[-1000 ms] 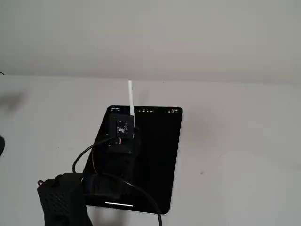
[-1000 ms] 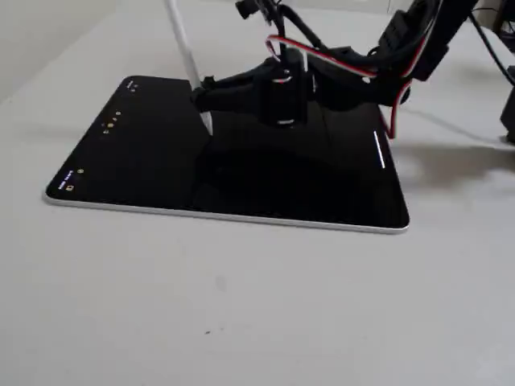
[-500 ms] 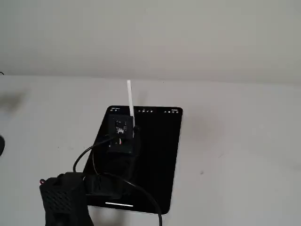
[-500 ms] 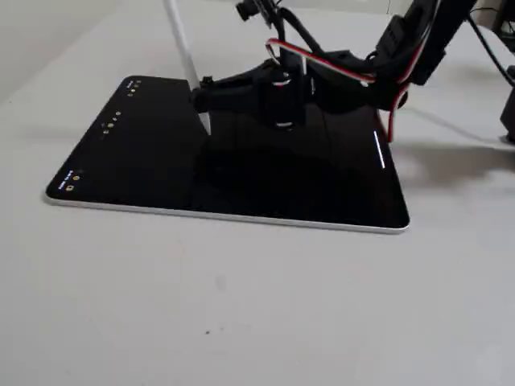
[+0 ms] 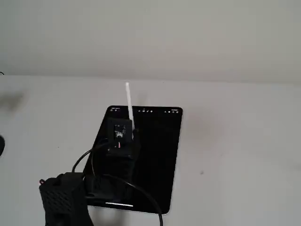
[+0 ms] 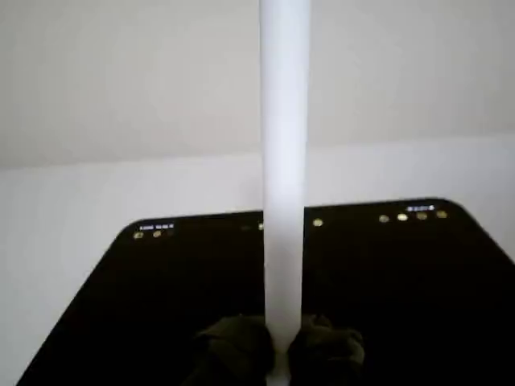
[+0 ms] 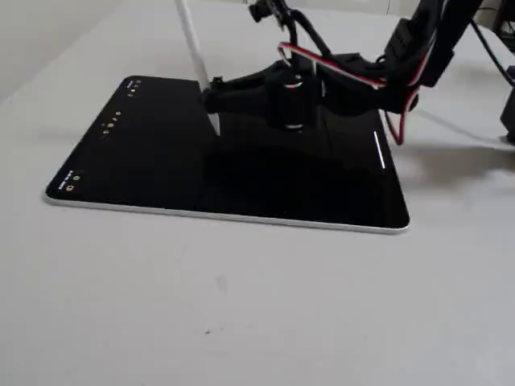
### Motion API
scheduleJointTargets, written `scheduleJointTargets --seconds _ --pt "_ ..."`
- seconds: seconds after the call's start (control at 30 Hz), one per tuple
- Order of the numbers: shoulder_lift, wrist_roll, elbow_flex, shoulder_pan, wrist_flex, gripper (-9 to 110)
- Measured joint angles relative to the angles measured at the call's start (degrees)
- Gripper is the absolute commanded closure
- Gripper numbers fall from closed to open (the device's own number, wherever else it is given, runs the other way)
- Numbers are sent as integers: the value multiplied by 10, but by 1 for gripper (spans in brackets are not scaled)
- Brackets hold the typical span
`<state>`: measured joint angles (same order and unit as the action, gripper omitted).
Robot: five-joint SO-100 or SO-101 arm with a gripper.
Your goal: Draw a line in the middle of the ipad using the apple pencil
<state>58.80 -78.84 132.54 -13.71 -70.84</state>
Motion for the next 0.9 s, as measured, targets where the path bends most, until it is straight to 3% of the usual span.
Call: scheduleJointTargets --seconds 0.9 --pt "-25 -15 156 -5 -185 102"
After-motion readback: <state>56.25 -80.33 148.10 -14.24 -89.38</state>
